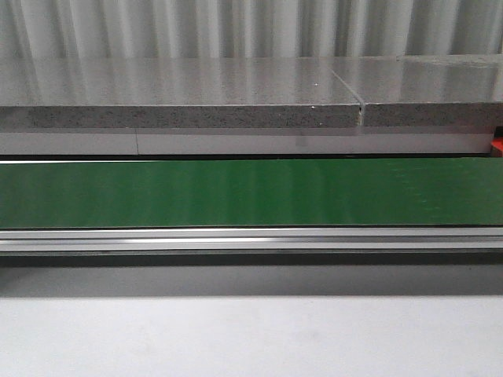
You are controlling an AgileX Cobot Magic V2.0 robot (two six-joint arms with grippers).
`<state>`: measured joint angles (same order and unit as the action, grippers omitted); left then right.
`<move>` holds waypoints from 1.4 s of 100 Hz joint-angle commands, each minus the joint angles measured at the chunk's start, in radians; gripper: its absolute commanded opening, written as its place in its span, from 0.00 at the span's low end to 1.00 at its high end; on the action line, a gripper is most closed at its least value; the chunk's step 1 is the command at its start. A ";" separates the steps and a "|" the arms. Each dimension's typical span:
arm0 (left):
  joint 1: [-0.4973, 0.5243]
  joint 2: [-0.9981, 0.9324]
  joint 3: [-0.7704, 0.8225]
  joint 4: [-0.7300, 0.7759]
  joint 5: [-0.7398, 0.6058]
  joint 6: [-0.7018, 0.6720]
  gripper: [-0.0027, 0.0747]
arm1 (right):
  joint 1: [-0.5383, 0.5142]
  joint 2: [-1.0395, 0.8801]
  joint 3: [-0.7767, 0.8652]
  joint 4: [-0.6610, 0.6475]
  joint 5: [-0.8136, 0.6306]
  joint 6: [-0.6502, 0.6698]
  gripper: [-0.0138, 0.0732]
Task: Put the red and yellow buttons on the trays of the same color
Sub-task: 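Close the left gripper on the yellow-capped button and lift it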
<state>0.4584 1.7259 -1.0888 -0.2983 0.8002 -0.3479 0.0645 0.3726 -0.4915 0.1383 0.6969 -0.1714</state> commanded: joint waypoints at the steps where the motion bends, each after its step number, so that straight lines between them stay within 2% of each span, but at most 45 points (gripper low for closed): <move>1: 0.004 -0.039 -0.028 -0.024 -0.021 -0.013 0.34 | 0.001 0.004 -0.024 -0.001 -0.062 -0.012 0.08; 24: 0.004 -0.072 -0.028 -0.019 -0.021 0.011 0.32 | 0.001 0.004 -0.024 -0.001 -0.062 -0.012 0.08; 55: 0.004 -0.190 -0.028 -0.019 0.032 0.253 0.32 | 0.001 0.004 -0.024 -0.001 -0.062 -0.012 0.08; 95: 0.004 -0.261 -0.028 -0.049 0.182 0.465 0.32 | 0.001 0.004 -0.024 -0.001 -0.062 -0.012 0.08; 113: 0.004 -0.261 -0.028 -0.126 0.177 0.496 0.32 | 0.001 0.004 -0.024 -0.001 -0.062 -0.012 0.08; 140: 0.004 -0.261 -0.028 -0.148 0.182 0.503 0.32 | 0.001 0.004 -0.024 -0.001 -0.062 -0.012 0.08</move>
<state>0.4620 1.5033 -1.0888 -0.3991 0.9915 0.1450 0.0645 0.3726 -0.4915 0.1383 0.6969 -0.1714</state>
